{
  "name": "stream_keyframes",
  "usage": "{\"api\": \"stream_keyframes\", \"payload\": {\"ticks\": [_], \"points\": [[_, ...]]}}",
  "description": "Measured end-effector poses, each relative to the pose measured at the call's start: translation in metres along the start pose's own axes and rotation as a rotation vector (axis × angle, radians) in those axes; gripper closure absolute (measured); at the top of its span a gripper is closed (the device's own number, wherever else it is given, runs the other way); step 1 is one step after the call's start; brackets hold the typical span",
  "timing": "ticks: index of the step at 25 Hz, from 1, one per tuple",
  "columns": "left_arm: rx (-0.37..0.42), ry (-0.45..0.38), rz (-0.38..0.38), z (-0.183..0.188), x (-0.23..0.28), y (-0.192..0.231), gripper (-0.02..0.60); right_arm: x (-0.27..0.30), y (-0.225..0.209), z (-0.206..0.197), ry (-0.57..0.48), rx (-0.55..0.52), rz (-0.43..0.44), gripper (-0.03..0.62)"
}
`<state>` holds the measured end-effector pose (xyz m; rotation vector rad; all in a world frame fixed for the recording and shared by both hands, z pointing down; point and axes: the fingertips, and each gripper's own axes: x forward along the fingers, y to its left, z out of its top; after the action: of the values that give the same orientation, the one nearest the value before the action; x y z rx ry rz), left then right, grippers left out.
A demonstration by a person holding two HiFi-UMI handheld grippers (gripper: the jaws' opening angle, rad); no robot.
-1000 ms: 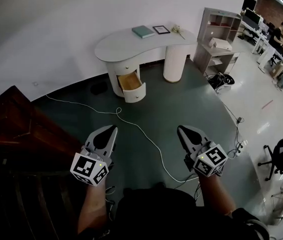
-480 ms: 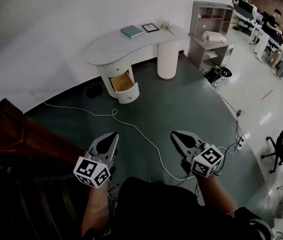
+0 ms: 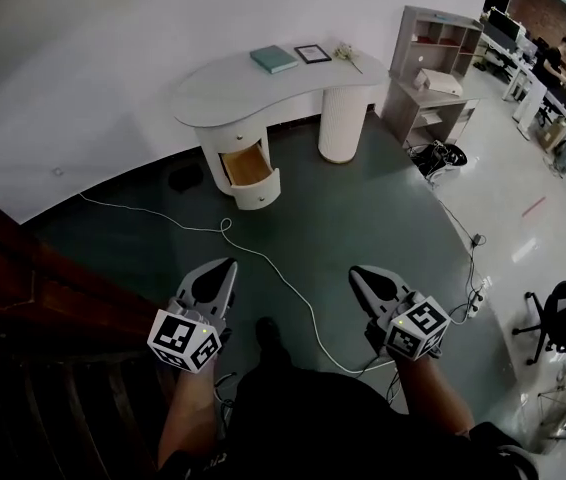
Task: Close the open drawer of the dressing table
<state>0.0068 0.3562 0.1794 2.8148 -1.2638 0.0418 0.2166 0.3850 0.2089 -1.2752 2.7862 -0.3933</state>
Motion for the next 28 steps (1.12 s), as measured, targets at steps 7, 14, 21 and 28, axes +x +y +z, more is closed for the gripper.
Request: {"api": "stream_keyframes", "payload": {"ticks": [7,14,21,28], "points": [[-0.007,-0.016,0.013,-0.003,0.042,0.101,0.574,0.099,-0.032,0.011,0.048,-0.011,-0.015,0.589],[-0.014,-0.026,0.005,0.004,0.070,0.201,0.574,0.220,-0.037,0.028,0.062,-0.014,0.015,0.589],[-0.033,-0.007,-0.007,0.003,0.084,0.256,0.574,0.287,-0.036,0.041,0.047,-0.039,0.051,0.589],[-0.072,0.031,-0.015,-0.013,0.132,0.286,0.574,0.323,-0.094,0.023,0.079,0.023,0.022,0.589]]}}
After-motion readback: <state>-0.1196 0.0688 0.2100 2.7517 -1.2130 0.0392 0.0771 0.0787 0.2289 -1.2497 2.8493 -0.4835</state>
